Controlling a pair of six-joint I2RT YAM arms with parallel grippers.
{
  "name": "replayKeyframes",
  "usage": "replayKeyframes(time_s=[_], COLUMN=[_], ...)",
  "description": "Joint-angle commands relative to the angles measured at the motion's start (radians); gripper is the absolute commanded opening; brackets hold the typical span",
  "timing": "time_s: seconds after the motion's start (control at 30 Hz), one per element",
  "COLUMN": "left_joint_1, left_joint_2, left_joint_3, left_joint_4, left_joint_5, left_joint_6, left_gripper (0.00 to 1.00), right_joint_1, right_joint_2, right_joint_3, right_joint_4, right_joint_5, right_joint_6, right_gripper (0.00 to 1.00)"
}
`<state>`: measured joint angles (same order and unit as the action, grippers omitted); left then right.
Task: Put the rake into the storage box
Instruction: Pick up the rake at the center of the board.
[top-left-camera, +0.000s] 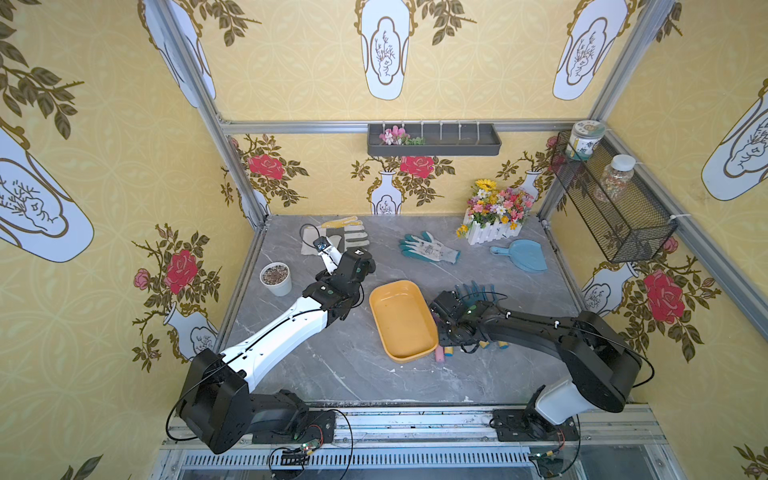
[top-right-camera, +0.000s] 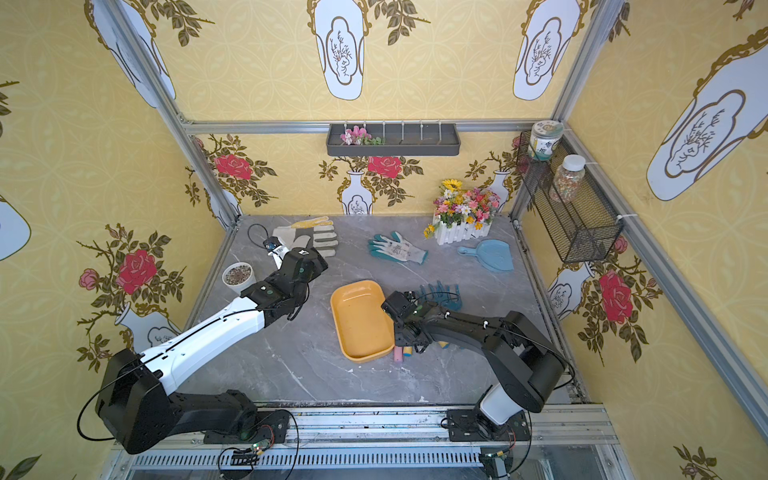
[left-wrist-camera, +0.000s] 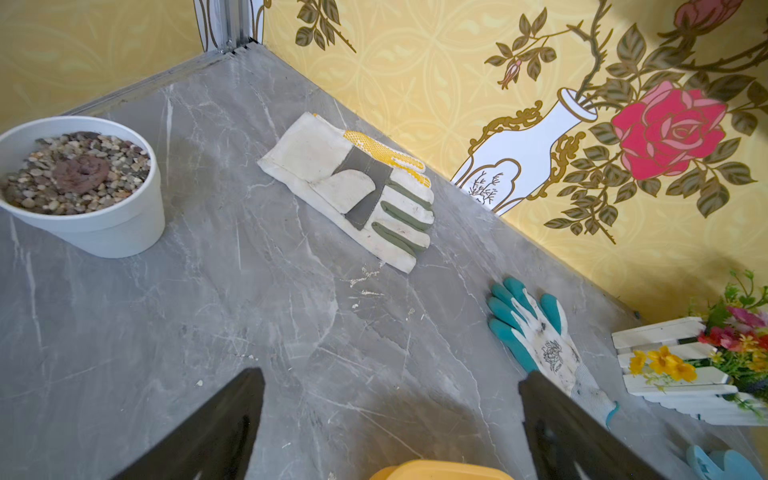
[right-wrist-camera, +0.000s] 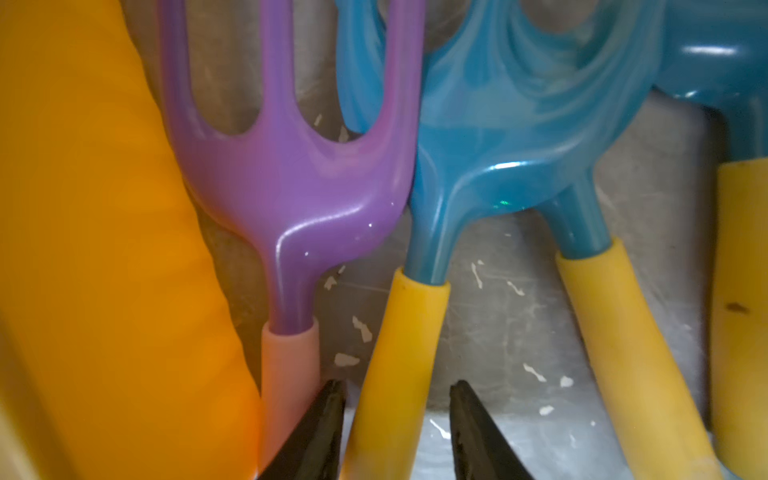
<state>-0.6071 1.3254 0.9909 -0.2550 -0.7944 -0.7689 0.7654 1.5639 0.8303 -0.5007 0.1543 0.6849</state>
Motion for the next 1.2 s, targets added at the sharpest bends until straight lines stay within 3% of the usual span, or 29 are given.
replayKeyframes(time_s=[0.0,0.33,0.5,0.6,0.7,0.9,1.07,1.17], left_joint_1=[0.0,-0.002,-0.005,-0.005,-0.005,-0.005,-0.005,-0.005], left_joint_2=[-0.009,0.026,0.054,0.044,0.009,0.008,0.02,0.024], left_joint_3=[-0.001,0.018,0.053,0.047,-0.006,-0.004,-0.002,-0.006], left_joint_4=[-0.001,0.054,0.056,0.094,0.235,0.278,0.286,0.306], left_joint_5=[-0.031,0.021,0.078,0.173,0.355,0.436,0.491,0.541], left_joint_6=[-0.015,0.033,0.068,0.103,0.214,0.23,0.226,0.231], left_gripper=[1.0,1.0,1.0,1.0,1.0,1.0,1.0,1.0], right_joint_1=[0.0,-0.002,-0.005,-0.016,-0.026,-0.029,-0.069,-0.069], right_joint_2=[0.004,0.006,-0.039,-0.085,-0.144,-0.274,-0.318,-0.321], right_joint_3=[0.007,-0.059,-0.001,0.048,0.089,0.071,0.037,0.035], right_joint_4=[0.004,0.004,-0.05,-0.098,-0.125,-0.097,0.002,0.096], right_joint_5=[0.037,0.11,0.173,0.213,0.226,0.276,0.18,0.022], right_joint_6=[0.0,0.042,0.032,0.029,0.027,0.088,0.005,-0.088], right_gripper=[0.39,0.27,0.12,0.0,0.0,0.0,0.0,0.0])
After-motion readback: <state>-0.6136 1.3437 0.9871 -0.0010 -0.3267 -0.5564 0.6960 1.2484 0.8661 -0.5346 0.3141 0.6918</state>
